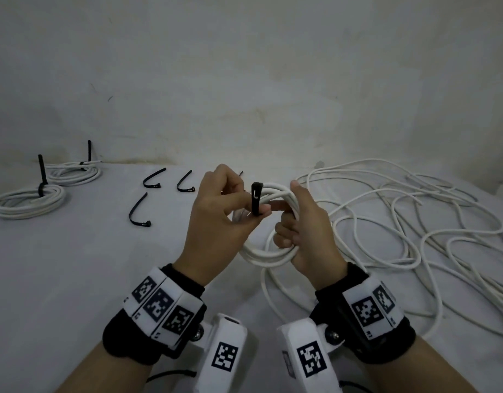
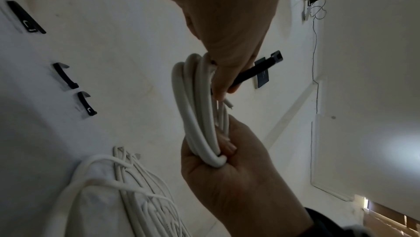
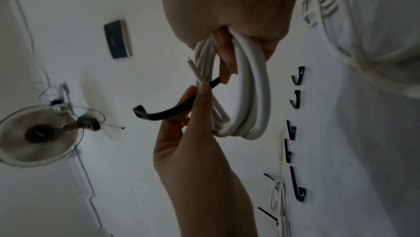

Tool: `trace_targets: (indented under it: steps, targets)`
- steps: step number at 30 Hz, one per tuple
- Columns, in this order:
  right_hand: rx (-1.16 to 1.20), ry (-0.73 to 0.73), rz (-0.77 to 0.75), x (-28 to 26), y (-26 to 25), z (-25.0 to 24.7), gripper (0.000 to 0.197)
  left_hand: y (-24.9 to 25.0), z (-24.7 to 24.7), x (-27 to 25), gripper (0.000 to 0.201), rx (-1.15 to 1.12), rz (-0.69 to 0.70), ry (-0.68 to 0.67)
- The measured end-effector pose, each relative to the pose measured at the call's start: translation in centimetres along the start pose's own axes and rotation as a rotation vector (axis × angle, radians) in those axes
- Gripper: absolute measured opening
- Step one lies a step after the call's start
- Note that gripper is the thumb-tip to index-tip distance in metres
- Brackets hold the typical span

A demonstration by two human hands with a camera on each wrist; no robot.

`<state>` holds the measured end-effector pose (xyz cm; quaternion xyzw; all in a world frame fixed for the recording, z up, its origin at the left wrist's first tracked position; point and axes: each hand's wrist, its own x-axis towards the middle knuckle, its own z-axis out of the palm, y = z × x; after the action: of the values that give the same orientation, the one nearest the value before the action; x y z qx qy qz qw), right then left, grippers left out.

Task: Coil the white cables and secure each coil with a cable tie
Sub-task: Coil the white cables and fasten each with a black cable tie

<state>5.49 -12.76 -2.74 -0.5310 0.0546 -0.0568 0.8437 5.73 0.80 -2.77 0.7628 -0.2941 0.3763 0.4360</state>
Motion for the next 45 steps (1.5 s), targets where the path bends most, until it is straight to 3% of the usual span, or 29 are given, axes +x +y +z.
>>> trace_targets:
  steps: [5,10,12,16,23,27,30,36,41,45]
  targets:
    - [0.04,-0.087,0.089,0.3,-0.3,-0.5,0.04,-0.4,0.2,0.0,0.029,0.032,0.002,-0.041]
    - [0.031,-0.02,0.033,0.3,-0.5,-0.5,0.032,-0.9,0.1,-0.2,0.02,-0.008,-0.024,-0.127]
    - [0.039,0.015,0.006,0.4,-0.8,-0.6,0.029,-0.6,-0.2,-0.1,0.028,-0.071,-0.024,-0.103]
    - [0.048,0.056,-0.036,0.8,-1.5,-1.0,0.024,0.2,-0.5,0.1,0.014,-0.15,0.004,-0.037]
    - [0.048,-0.105,0.034,0.0,-1.1,-0.4,0.033,-0.1,-0.4,-0.1,0.017,-0.099,-0.038,-0.008]
    - [0.052,-0.124,0.059,-0.1,-1.0,-0.2,0.031,0.0,-0.4,-0.1,0.015,-0.115,-0.049,0.024]
    - [0.063,-0.114,0.049,-0.1,-1.3,-0.2,0.03,0.2,-0.2,-0.2,0.019,-0.182,-0.126,0.057]
    - [0.047,-0.089,-0.006,-0.5,-1.5,0.1,0.037,0.8,0.1,-0.1,0.047,-0.453,-0.427,0.09]
    - [0.031,-0.067,-0.067,-0.9,-1.6,0.3,0.039,1.4,0.6,-0.1,0.039,-0.658,-0.557,-0.099]
    - [0.037,-0.068,-0.07,-1.0,-1.5,0.4,0.04,1.8,0.7,-0.1,0.031,-0.716,-0.548,-0.083]
